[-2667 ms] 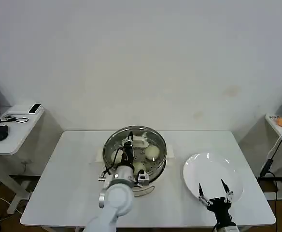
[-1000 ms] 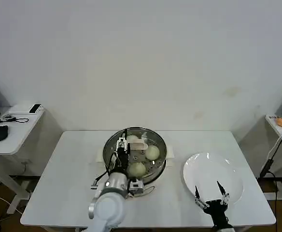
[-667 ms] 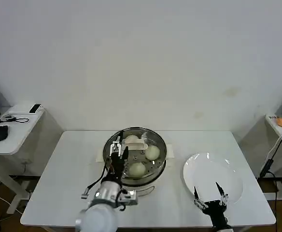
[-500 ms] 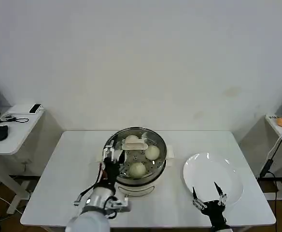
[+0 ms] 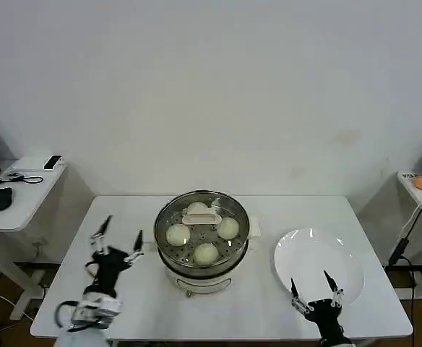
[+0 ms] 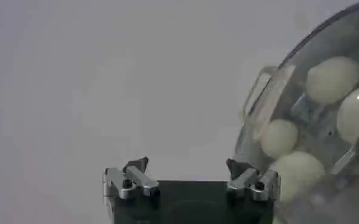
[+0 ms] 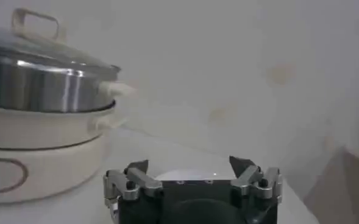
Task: Take steamed baozi put them in steamer then cover it.
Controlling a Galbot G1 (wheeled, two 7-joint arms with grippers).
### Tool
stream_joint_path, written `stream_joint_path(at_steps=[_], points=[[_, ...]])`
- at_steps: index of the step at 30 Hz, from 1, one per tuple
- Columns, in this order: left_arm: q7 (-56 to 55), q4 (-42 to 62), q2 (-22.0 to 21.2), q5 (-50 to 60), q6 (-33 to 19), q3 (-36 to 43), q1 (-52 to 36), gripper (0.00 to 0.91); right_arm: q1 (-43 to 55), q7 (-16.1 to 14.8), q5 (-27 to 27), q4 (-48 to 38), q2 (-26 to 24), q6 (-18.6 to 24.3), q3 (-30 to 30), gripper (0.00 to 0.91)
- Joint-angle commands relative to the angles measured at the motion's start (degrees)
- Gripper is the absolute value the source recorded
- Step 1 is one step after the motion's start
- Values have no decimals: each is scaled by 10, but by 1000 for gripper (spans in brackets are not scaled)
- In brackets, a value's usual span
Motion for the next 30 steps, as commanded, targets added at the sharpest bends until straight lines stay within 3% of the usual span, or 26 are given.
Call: stream_joint_path(at_steps=[1, 4, 10, 13, 23, 30], points=[[-82, -5, -40, -392, -73, -103, 131, 907, -16, -15, 102, 27, -52, -31, -8, 907], [-80, -6, -56, -378, -90, -103, 158, 907, -37, -21, 159, 38, -89, -48, -17, 907], [-69, 6, -69, -345, -103, -98, 181, 907, -61, -23, 195, 40, -130, -51, -32, 907], [-42, 15, -65, -339, -114, -105, 191, 907, -73, -21, 183, 41, -135, -52, -34, 907], [-30, 15, -70, -316, -112, -106, 214, 907, -92, 20, 210, 40, -136, -60, -44, 907], [-12, 22, -64, -304, -102, -115, 205, 907, -88, 54, 184, 35, -134, -58, -65, 907]])
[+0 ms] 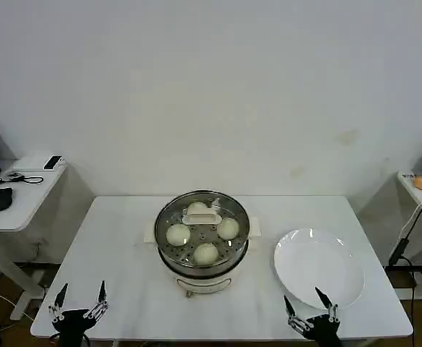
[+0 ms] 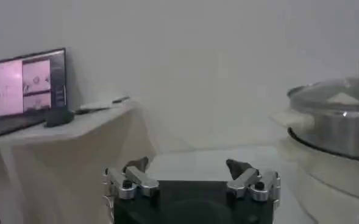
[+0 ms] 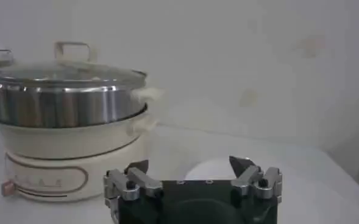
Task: Take steamed baozi put them in steamer then cover it.
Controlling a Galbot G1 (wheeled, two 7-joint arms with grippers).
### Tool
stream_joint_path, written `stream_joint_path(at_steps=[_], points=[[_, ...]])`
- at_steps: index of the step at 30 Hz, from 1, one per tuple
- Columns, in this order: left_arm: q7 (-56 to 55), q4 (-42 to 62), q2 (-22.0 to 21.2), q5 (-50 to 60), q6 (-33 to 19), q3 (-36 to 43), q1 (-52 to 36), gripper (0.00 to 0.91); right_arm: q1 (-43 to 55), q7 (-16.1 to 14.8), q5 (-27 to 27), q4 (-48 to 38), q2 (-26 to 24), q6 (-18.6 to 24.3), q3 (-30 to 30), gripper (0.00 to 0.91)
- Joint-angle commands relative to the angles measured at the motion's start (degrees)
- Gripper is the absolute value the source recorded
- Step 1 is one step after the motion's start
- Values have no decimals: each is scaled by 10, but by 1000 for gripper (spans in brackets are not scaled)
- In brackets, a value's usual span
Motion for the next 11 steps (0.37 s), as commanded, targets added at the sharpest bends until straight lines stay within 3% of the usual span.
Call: stream_joint_path(at_steps=[1, 11], points=[[19, 5, -3, 3, 1, -16, 15, 907, -11, 49, -3, -5, -11, 2, -24, 907], [30, 3, -2, 25, 6, -10, 22, 907, -12, 51, -16, -7, 0, 16, -23, 907]])
